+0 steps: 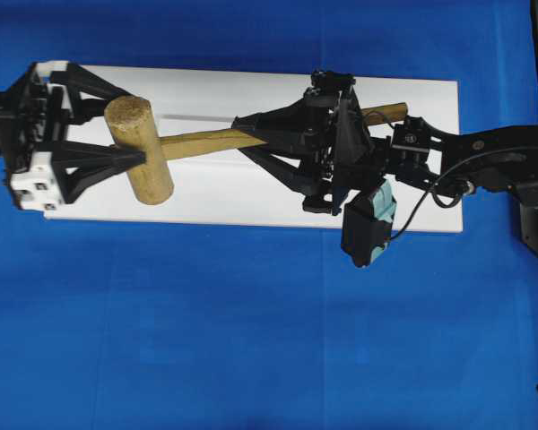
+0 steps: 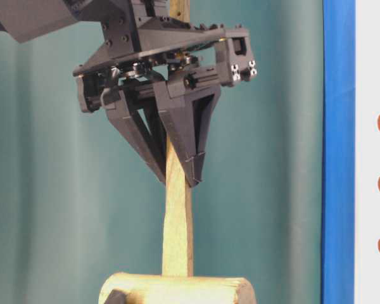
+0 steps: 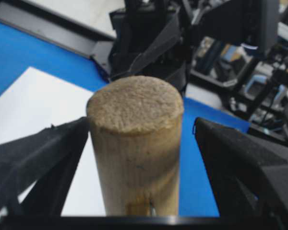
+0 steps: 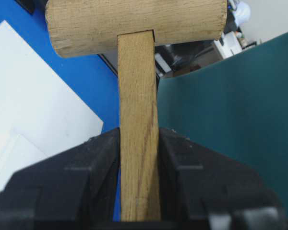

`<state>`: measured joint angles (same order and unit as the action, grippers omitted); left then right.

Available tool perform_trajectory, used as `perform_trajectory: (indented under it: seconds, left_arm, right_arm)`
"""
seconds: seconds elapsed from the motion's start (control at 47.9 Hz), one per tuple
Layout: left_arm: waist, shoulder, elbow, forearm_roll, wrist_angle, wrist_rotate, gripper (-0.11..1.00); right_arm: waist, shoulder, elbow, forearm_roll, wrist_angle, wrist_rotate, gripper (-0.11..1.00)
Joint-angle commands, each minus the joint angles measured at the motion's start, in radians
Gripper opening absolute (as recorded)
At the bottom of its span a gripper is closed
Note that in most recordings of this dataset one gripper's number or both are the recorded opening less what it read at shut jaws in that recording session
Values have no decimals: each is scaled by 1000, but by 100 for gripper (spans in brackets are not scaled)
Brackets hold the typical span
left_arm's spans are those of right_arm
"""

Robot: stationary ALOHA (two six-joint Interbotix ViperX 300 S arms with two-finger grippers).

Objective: Hit the mark with a hammer.
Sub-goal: 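Grasp the mallet head with the left gripper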

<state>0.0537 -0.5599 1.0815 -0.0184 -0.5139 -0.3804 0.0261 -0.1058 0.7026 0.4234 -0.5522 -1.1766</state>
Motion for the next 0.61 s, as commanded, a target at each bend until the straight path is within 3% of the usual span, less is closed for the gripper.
perform_trajectory:
  seconds: [0.0,0.23,0.397,0.585]
  left_arm:
    - [-3,12,-35,-2,-9,-3,94]
    - [2,8,-34,-2,-8,-18,88]
    - [-5,21,-40,0,21,-63,47]
    - [-8,26,-44,0,51,-71,46]
  right_arm:
    - [0,-29,-26,2,-12,3,10]
    - [-2,-29,-28,2,5,3,10]
    - [-6,-29,-29,2,11,5,10]
    - [-8,-29,-34,2,11,8,10]
